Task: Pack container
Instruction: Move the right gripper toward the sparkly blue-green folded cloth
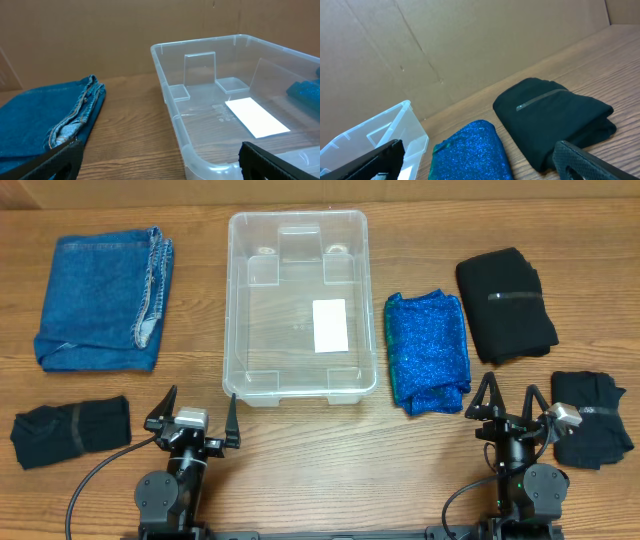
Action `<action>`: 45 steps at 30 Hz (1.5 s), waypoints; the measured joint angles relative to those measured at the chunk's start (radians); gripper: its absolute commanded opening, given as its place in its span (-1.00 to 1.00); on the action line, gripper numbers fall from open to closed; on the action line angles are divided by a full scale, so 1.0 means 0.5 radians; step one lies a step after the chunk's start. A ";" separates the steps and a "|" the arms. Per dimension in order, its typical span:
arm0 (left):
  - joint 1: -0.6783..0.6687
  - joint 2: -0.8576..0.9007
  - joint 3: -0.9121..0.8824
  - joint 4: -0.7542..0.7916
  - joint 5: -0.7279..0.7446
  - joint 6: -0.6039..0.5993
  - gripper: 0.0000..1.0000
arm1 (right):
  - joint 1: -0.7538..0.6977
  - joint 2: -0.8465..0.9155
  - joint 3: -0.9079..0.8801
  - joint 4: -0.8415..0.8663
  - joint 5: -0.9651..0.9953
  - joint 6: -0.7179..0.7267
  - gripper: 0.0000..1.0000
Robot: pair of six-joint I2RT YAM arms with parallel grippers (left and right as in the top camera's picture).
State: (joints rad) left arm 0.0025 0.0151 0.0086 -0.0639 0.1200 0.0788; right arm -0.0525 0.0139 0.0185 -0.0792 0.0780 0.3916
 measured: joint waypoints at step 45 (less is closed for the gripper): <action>0.000 0.000 0.000 -0.023 -0.220 0.005 1.00 | 0.000 0.000 0.000 -0.001 0.001 -0.001 1.00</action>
